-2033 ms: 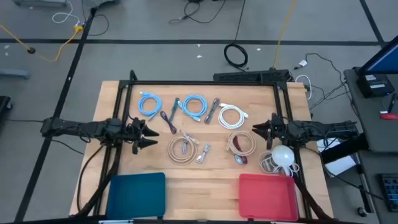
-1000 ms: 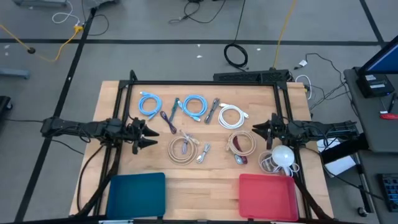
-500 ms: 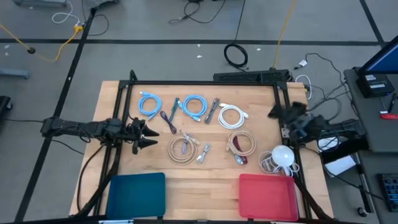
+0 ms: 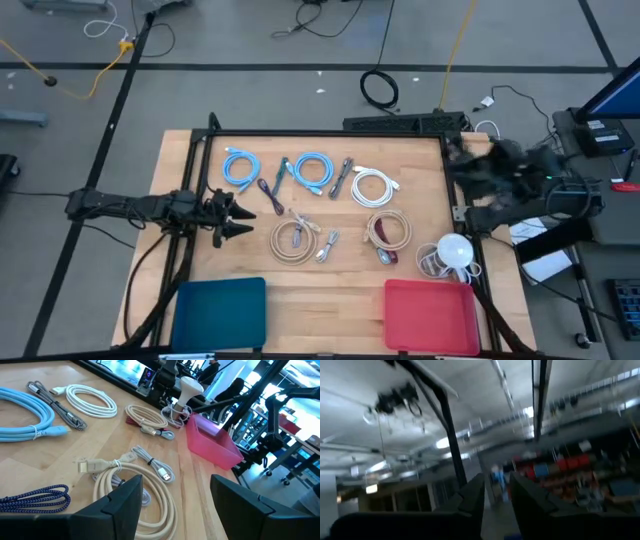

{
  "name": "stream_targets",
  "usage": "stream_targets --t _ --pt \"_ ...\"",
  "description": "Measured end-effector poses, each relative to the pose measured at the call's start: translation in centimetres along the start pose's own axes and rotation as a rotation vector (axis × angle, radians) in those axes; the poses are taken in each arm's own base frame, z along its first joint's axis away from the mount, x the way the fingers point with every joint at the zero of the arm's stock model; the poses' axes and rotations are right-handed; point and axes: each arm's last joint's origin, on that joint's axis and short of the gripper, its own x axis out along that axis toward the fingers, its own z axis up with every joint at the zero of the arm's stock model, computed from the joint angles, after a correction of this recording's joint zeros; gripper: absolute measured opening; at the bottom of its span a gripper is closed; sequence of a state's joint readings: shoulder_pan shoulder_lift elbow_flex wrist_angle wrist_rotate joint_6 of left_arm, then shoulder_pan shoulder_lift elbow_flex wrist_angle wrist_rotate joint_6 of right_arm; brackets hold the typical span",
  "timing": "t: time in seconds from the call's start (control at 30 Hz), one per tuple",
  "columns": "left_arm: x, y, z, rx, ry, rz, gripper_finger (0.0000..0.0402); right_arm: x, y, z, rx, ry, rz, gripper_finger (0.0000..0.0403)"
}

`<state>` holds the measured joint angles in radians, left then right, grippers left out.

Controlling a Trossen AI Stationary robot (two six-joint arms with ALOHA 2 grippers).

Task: Pick & Place USB Port
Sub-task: Put the blue and black charger cable into the pink bin

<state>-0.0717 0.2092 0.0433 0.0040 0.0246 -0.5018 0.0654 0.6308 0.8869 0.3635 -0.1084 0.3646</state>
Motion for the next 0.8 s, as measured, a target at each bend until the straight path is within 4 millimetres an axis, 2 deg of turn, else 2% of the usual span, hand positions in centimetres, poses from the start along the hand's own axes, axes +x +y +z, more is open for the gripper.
stream_targets --t 0.1,0.23,0.33,0.4,0.47,0.53,0.67,0.8 --pt "0.0 0.0 0.0 0.000 0.000 0.000 0.0237 1.3 -0.6 -1.5 0.053 0.115 -0.018 0.0084" --pt "0.0 -0.1 0.4 -0.062 -0.061 0.017 0.0237 2.5 -1.8 -4.0 0.141 0.166 -0.067 0.0084" --pt "-0.3 -0.1 1.9 -0.186 -0.299 0.128 0.0237 3.2 -2.6 -5.5 0.208 0.124 -0.125 0.0084" --pt "-0.7 -0.3 3.1 -0.366 -0.518 0.170 0.0237 3.7 -3.1 -6.4 0.216 0.071 -0.133 0.0084" --pt "-1.4 -0.5 4.3 -0.597 -0.711 0.102 0.0237 4.1 -3.5 -7.0 0.212 0.005 -0.152 0.0084" --pt "-2.1 -0.8 5.4 -0.696 -0.853 0.011 0.0237 4.5 -3.8 -7.3 0.198 -0.059 -0.154 0.0084" --pt "-4.2 -2.3 8.4 -0.667 -1.031 -0.189 0.0237 5.1 -4.2 -7.8 0.166 -0.119 -0.156 0.0084" --pt "-7.4 -5.5 13.3 -0.383 -1.114 -0.302 0.0237 5.4 -4.5 -8.3 0.138 -0.133 -0.190 0.0084"
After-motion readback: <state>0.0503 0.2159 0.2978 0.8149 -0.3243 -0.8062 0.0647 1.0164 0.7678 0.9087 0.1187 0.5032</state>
